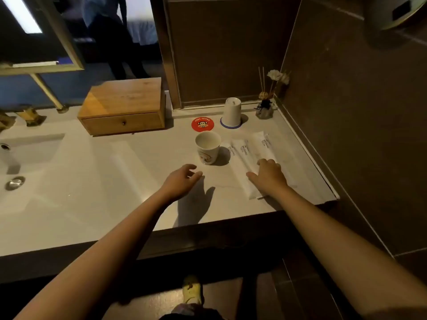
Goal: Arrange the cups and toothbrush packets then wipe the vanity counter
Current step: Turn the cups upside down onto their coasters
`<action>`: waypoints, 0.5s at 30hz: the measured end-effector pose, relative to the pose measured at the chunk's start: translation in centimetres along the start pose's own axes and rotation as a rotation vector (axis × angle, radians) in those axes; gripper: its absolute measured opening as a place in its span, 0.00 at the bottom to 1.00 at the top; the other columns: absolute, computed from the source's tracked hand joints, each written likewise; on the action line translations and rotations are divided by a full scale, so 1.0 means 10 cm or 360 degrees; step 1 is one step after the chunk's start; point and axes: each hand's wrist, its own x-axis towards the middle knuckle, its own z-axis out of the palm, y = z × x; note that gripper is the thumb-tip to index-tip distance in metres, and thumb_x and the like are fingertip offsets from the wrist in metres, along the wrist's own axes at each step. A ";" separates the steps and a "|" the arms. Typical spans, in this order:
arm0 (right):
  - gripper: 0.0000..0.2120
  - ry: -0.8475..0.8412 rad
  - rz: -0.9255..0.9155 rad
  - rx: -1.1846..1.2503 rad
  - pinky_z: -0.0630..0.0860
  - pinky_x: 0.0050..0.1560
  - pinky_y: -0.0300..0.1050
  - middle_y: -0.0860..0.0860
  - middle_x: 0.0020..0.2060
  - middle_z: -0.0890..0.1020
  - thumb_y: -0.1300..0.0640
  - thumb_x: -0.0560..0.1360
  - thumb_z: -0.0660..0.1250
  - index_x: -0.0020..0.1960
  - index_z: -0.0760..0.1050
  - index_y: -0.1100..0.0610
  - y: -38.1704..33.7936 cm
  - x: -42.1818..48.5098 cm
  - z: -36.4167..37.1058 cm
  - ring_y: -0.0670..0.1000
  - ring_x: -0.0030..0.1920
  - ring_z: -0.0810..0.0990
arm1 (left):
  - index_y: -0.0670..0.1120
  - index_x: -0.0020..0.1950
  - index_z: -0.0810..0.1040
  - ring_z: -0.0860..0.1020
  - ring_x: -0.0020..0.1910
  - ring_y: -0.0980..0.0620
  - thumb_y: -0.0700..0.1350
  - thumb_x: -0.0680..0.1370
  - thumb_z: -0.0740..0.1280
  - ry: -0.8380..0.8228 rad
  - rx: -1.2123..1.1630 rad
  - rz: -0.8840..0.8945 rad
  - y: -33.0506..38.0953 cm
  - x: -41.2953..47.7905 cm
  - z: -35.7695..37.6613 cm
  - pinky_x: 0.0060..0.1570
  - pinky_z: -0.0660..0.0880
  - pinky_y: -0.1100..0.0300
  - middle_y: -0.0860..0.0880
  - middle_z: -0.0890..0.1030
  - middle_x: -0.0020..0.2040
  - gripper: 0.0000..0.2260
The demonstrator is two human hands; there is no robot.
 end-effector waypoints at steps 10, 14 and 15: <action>0.34 0.0064 0.0284 0.0042 0.69 0.63 0.54 0.61 0.65 0.69 0.45 0.70 0.70 0.67 0.63 0.62 -0.08 0.29 0.18 0.62 0.64 0.69 | 0.46 0.70 0.64 0.71 0.65 0.47 0.49 0.70 0.73 0.0193 -0.0337 0.0343 0.05 0.69 -0.08 0.61 0.71 0.53 0.45 0.72 0.68 0.31; 0.27 0.0037 0.0317 0.0193 0.75 0.58 0.55 0.61 0.60 0.75 0.50 0.70 0.71 0.62 0.67 0.63 -0.08 0.41 0.22 0.62 0.59 0.74 | 0.48 0.69 0.63 0.70 0.62 0.52 0.45 0.69 0.74 0.0056 -0.0520 0.0422 0.02 0.87 -0.08 0.61 0.71 0.55 0.48 0.71 0.66 0.32; 0.25 0.0033 0.0322 0.0198 0.76 0.56 0.55 0.61 0.59 0.76 0.51 0.70 0.70 0.61 0.69 0.63 -0.09 0.43 0.24 0.62 0.58 0.75 | 0.48 0.69 0.63 0.69 0.62 0.53 0.44 0.69 0.74 0.0032 -0.0550 0.0426 0.01 0.91 -0.08 0.60 0.71 0.56 0.50 0.70 0.65 0.32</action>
